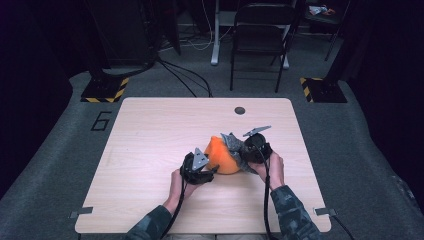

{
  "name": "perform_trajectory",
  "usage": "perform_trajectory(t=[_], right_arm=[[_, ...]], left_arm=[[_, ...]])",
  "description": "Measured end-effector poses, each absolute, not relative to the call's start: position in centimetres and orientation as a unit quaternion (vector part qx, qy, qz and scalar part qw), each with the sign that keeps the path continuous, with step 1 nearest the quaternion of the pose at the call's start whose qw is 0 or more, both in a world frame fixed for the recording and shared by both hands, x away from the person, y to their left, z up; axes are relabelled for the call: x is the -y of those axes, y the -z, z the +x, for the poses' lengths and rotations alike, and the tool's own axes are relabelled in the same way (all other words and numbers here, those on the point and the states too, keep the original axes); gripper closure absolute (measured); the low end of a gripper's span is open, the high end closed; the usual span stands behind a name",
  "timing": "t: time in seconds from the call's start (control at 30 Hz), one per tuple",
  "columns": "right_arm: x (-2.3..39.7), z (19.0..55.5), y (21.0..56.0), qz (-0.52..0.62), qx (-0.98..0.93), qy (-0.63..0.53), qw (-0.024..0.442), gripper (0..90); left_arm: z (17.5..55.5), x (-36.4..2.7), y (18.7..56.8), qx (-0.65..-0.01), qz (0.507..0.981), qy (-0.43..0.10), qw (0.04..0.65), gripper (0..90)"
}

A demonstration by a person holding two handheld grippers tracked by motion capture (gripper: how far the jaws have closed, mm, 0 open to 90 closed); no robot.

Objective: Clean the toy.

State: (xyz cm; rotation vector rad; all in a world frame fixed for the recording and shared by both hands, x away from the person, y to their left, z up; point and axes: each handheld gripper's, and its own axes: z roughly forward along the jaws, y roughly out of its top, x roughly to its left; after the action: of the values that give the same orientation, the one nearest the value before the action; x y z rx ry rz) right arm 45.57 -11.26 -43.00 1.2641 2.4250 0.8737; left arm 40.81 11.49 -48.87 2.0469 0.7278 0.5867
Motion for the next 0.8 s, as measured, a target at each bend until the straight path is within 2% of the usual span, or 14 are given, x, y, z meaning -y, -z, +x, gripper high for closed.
perform_trajectory(t=[0.03,0.07,0.17,0.27,0.53,0.8], right_arm=[[11.1,45.5,42.9,0.434,-0.838,-0.301,0.138,73.1],[10.9,45.4,42.9,0.428,-0.842,-0.295,0.145,73.2],[11.1,45.5,42.9,0.431,-0.839,-0.301,0.142,73.3],[11.4,45.4,42.5,0.434,-0.836,-0.307,0.139,73.3],[9.9,43.9,39.6,0.408,-0.826,-0.355,0.162,73.0],[7.0,43.8,41.1,0.379,-0.848,-0.329,0.169,70.6]], left_arm=[[40.9,-11.2,49.1,-0.291,0.822,-0.237,0.429,39.5],[41.0,-11.0,49.4,-0.293,0.819,-0.244,0.428,47.8],[41.1,-11.4,49.3,-0.296,0.818,-0.24,0.431,63.2],[41.1,-11.5,49.3,-0.297,0.817,-0.238,0.432,68.7],[41.0,-11.5,49.3,-0.297,0.816,-0.234,0.437,69.0],[40.9,-11.6,49.3,-0.295,0.817,-0.235,0.435,69.7]])
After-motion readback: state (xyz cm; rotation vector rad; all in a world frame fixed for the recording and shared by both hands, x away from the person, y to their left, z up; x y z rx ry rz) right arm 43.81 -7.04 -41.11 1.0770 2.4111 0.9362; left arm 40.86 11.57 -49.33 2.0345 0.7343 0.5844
